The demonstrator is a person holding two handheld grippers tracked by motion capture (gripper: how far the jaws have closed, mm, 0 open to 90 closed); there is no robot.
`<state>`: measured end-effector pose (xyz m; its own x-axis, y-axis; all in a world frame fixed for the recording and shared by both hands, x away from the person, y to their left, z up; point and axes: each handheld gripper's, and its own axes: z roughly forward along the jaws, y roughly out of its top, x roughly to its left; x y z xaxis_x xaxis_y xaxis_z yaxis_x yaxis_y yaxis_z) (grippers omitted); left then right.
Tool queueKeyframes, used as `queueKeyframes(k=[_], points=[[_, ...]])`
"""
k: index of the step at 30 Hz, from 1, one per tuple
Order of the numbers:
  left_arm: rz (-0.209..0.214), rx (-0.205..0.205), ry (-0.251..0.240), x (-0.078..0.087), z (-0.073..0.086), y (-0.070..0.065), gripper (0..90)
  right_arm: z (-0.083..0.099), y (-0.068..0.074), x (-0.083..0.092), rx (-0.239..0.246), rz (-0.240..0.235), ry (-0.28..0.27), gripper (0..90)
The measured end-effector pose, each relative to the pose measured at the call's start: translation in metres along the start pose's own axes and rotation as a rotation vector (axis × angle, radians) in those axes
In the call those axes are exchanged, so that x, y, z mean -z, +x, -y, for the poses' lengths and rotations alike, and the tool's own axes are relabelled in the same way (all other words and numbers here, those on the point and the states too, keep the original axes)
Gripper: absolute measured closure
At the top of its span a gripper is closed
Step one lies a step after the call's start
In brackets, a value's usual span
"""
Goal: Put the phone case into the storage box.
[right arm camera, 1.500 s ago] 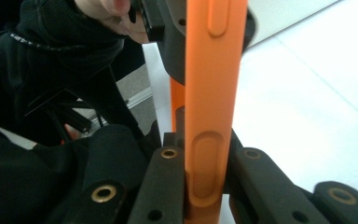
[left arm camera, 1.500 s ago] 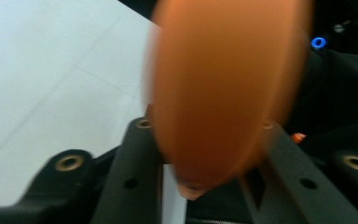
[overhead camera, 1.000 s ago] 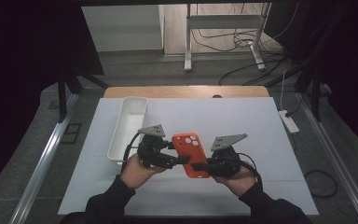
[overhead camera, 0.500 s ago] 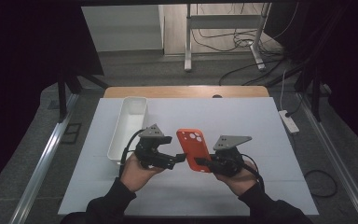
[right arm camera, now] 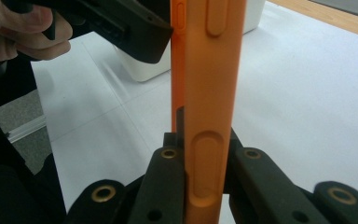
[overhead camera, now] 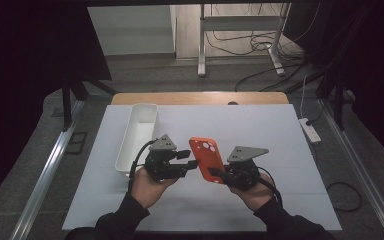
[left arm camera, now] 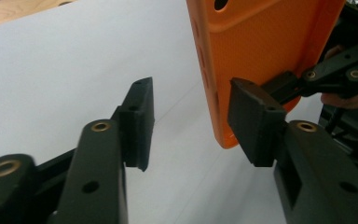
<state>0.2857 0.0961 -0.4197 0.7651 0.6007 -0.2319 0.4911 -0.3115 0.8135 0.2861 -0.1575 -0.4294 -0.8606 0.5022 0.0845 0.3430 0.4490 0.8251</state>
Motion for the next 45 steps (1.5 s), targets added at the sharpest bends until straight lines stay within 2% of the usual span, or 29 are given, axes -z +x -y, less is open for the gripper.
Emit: queueKeyframes(k=[3, 9, 14, 19, 24, 27, 30, 33, 35, 36, 37, 39, 45], points=[[0.028, 0.016, 0.012, -0.002, 0.001, 0.0, 63.0, 0.0, 0.001, 0.0, -0.004, 0.007, -0.006, 85.3], [0.042, 0.021, 0.039, -0.008, 0.002, -0.003, 74.0, 0.0, 0.0, 0.0, -0.011, 0.02, -0.015, 85.3], [0.034, 0.045, 0.049, -0.009, 0.001, -0.005, 82.5, 0.0, 0.001, -0.001, -0.014, 0.023, -0.02, 85.2], [0.021, 0.082, 0.045, -0.009, 0.001, -0.006, 84.9, 0.0, 0.002, -0.003, -0.009, 0.037, -0.015, 85.0], [0.001, 0.134, 0.03, -0.009, 0.001, -0.008, 87.0, 0.001, 0.003, -0.005, -0.006, 0.048, -0.005, 84.4], [-0.024, 0.133, 0.028, -0.009, 0.0, -0.011, 88.0, 0.001, 0.005, -0.008, 0.003, 0.049, 0.006, 83.6], [-0.023, 0.135, 0.017, -0.009, 0.0, -0.012, 87.5, 0.0, 0.006, -0.008, 0.01, 0.068, 0.01, 84.9], [-0.026, 0.131, 0.018, -0.009, -0.001, -0.013, 87.4, 0.0, 0.005, -0.007, -0.003, 0.075, 0.011, 85.4], [-0.016, 0.124, -0.005, -0.008, -0.001, -0.012, 81.9, -0.001, 0.006, -0.007, -0.002, 0.079, 0.009, 85.5], [-0.016, 0.118, -0.012, -0.007, -0.002, -0.012, 71.4, -0.001, 0.006, -0.007, -0.003, 0.075, 0.009, 85.5], [-0.024, 0.109, -0.014, -0.006, -0.003, -0.012, 65.9, -0.001, 0.007, -0.007, 0.0, 0.075, 0.012, 85.5], [-0.024, 0.1, -0.027, -0.003, -0.005, -0.013, 63.9, -0.001, 0.008, -0.008, 0.003, 0.07, 0.015, 85.5], [-0.05, 0.098, -0.047, 0.004, -0.007, -0.011, 74.4, -0.001, 0.009, -0.01, 0.007, 0.063, 0.023, 85.5]])
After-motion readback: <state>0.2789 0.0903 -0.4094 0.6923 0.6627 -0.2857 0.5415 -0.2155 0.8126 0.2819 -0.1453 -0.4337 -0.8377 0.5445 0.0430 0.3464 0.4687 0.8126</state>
